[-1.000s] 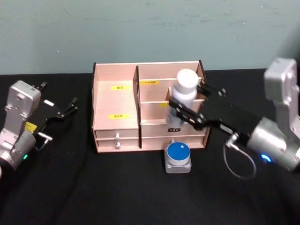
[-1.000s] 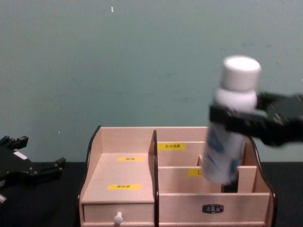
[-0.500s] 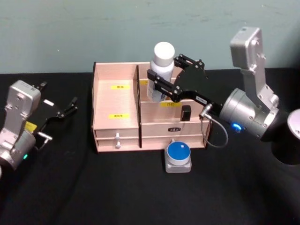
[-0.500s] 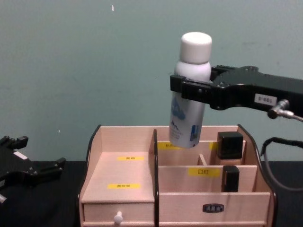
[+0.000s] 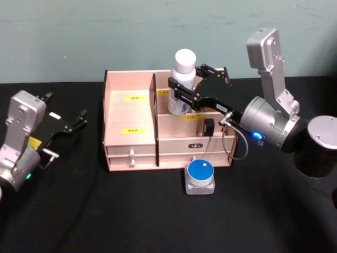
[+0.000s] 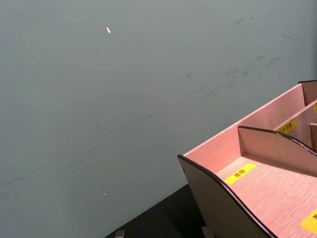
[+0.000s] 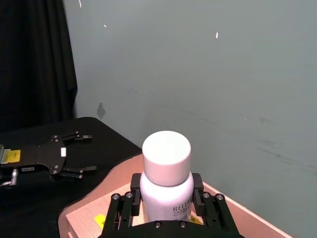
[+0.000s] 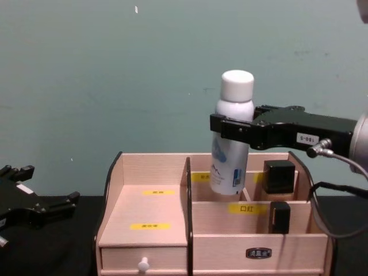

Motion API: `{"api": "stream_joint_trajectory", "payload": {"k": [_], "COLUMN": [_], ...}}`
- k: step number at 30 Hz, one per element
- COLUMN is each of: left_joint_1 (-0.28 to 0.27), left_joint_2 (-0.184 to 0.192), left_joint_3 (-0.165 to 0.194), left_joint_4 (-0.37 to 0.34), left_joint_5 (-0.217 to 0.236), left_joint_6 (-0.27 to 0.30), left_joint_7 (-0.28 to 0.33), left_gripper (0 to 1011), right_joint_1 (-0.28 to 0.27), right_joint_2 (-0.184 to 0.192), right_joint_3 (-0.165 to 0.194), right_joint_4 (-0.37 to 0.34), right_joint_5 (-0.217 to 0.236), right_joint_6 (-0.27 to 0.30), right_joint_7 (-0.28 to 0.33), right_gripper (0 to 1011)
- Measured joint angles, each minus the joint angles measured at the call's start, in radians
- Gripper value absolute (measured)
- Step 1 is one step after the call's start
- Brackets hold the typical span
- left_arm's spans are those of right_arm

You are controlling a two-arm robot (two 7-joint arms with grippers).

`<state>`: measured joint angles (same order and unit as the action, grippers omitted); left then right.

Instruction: Pick up the facial cleanser and watermelon frost from the table and place them into the tiered storage box.

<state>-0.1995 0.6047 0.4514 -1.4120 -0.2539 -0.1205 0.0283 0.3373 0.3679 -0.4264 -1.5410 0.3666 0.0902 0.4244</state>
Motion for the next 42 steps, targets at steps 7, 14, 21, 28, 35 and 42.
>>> {"api": "stream_joint_trajectory", "payload": {"k": [7, 14, 21, 28, 35, 42], "left_joint_1": [0.000, 0.000, 0.000, 0.000, 0.000, 0.000], "left_joint_2": [0.000, 0.000, 0.000, 0.000, 0.000, 0.000], "left_joint_3": [0.000, 0.000, 0.000, 0.000, 0.000, 0.000], "left_joint_4": [0.000, 0.000, 0.000, 0.000, 0.000, 0.000], "left_joint_5": [0.000, 0.000, 0.000, 0.000, 0.000, 0.000], "left_joint_6": [0.000, 0.000, 0.000, 0.000, 0.000, 0.000], "left_joint_7": [0.000, 0.000, 0.000, 0.000, 0.000, 0.000], "left_gripper": [1001, 1001, 1001, 1001, 1001, 1001], "right_joint_1": [0.023, 0.045, 0.070, 0.089, 0.098, 0.103], "right_joint_2": [-0.011, -0.023, -0.039, -0.051, -0.059, -0.067], "right_joint_3": [-0.005, -0.010, -0.017, -0.023, -0.029, -0.032], "right_joint_4": [0.035, 0.068, 0.105, 0.129, 0.153, 0.175], "right_joint_5": [-0.004, -0.019, -0.030, -0.038, -0.046, -0.051], "right_joint_6": [0.002, 0.003, 0.008, 0.012, 0.014, 0.013], "right_joint_7": [-0.005, -0.012, -0.012, -0.010, -0.006, -0.003], "right_gripper": [594, 594, 595, 594, 594, 594]}}
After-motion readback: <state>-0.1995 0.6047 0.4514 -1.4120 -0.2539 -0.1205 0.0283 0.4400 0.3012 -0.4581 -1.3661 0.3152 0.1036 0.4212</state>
